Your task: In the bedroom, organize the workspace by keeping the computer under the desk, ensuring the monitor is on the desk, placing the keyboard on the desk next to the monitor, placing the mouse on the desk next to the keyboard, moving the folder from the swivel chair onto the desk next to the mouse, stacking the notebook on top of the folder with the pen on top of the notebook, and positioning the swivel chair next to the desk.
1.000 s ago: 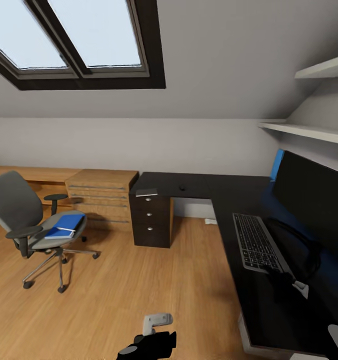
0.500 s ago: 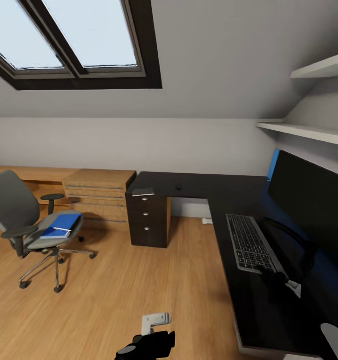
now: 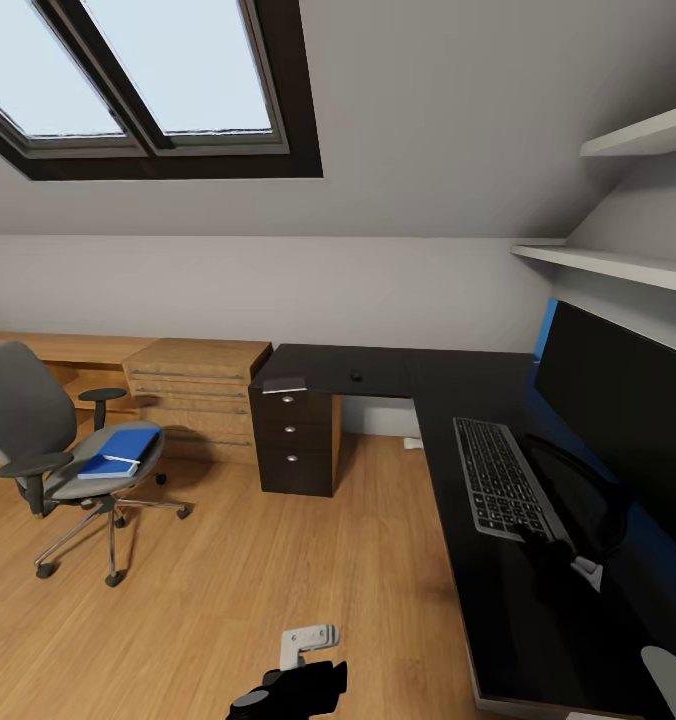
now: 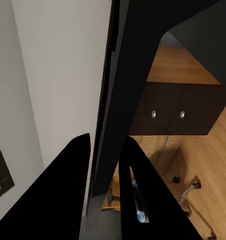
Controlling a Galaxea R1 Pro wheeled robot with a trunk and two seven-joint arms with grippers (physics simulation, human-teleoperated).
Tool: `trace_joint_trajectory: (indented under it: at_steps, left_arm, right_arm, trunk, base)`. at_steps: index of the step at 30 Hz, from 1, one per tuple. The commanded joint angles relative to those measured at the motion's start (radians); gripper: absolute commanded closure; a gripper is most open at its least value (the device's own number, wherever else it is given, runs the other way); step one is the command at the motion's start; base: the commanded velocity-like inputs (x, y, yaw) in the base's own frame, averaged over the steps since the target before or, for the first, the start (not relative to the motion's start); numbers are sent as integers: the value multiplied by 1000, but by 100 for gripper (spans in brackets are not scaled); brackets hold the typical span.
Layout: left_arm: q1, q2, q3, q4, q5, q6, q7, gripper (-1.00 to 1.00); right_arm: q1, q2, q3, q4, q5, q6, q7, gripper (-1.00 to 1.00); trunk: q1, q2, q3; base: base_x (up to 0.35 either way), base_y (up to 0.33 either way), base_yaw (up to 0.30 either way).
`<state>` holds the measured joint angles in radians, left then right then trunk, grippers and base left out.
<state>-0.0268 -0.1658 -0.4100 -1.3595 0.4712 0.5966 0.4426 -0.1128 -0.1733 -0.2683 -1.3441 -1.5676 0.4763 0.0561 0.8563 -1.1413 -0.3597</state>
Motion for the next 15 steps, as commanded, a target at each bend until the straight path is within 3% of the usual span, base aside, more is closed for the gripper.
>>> trace_joint_trajectory:
  at_steps: [1, 3, 15]
  left_arm:
    - [-1, 0, -1, -1, 11, 2, 10, -100]
    - [-1, 0, -1, -1, 10, 2, 10, -100]
    - [-1, 0, -2, -2, 9, 1, 10, -100]
  right_arm:
    - [-1, 1, -1, 0, -10, 5, 4, 100]
    - [0, 13, 2, 0, -43, 9, 6, 100]
    - [-1, 15, 1, 2, -49, 9, 6, 100]
  trunk:
    - [0, -1, -1]
    - [0, -1, -1]
    - [0, -1, -1]
  base:
    - [0, 0, 0]
    - [0, 0, 0]
    - [0, 0, 0]
